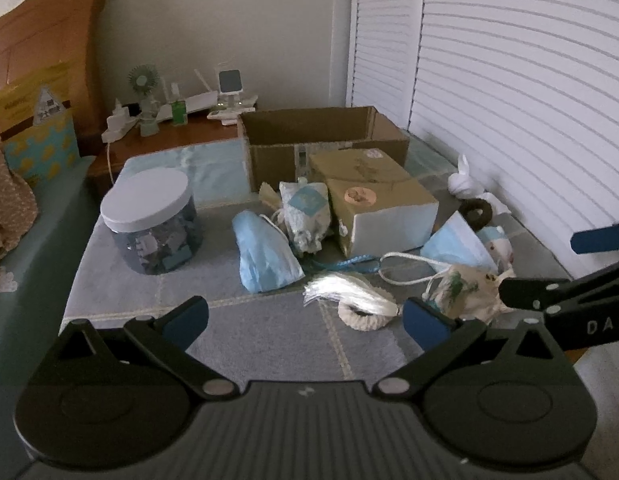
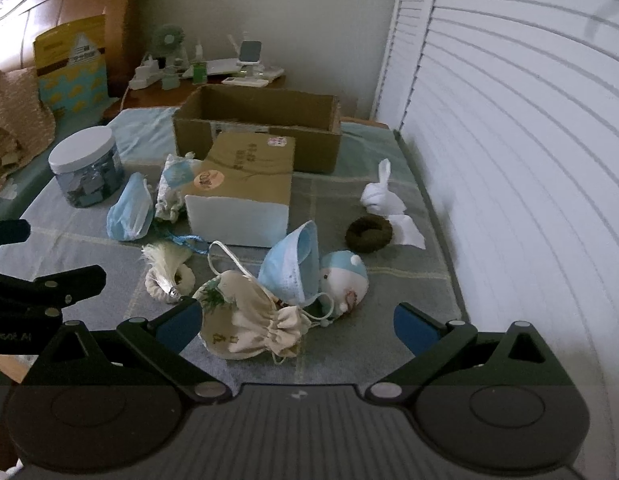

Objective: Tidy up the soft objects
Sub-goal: 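Grasp the cream drawstring pouch with the right tool while the left tool approaches the braided ring, then grasp the braided cream ring with the left tool while the right tool lifts the pouch, then carry the pouch into the cardboard box and open the right tool, then carry the braided ring into the cardboard box and open the left tool, then move both tools toward the blue face masks on the sheet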

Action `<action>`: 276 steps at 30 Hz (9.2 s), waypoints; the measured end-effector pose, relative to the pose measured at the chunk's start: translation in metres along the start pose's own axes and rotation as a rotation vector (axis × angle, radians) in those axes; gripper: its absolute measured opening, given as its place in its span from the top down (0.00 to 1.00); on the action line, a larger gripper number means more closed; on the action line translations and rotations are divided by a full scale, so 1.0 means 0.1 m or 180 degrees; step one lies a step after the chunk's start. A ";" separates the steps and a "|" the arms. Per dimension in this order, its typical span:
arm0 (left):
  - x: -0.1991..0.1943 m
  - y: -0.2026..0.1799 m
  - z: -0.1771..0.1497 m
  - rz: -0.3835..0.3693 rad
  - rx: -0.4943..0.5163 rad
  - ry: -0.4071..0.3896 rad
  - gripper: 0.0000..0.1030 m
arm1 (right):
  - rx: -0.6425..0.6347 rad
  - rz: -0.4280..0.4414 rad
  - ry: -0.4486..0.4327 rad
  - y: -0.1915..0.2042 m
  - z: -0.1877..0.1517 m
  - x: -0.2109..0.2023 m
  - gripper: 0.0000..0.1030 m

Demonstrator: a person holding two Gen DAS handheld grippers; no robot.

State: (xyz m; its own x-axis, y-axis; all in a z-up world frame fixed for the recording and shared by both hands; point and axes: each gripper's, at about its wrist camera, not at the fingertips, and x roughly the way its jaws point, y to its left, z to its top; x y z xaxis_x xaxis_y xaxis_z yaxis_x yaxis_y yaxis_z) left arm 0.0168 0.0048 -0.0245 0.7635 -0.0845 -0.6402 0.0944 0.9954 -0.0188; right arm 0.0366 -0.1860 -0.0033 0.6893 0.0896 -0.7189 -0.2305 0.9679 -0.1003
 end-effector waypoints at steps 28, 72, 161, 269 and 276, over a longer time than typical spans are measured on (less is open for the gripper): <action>0.39 0.32 -0.18 -0.0157 -0.0020 0.0200 0.01 | -0.0596 0.0236 0.0152 0.41 -0.07 0.56 0.12; 0.78 -0.27 0.01 -0.0610 0.0453 0.0290 0.64 | -0.0254 0.0111 -0.0304 -0.01 0.16 0.24 0.26; 0.59 0.57 0.85 -0.0277 0.0520 0.0195 0.64 | -0.0209 0.0702 -0.0210 0.12 1.28 0.98 0.00; 0.67 0.66 0.04 -0.0082 -0.0172 0.0186 0.01 | -0.0470 0.0883 0.0138 0.38 0.19 0.65 0.00; 0.76 0.63 0.04 -0.0066 -0.0178 0.0279 0.01 | -0.0560 0.0893 0.0279 0.45 0.10 0.84 0.00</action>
State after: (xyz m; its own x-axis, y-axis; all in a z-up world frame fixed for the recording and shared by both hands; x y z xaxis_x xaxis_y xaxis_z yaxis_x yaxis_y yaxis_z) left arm 0.0832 0.0613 -0.0716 0.7027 -0.1032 -0.7040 0.0720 0.9947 -0.0740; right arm 0.0908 -0.1328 -0.0616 0.5225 0.3187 -0.7909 -0.5230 0.8523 -0.0020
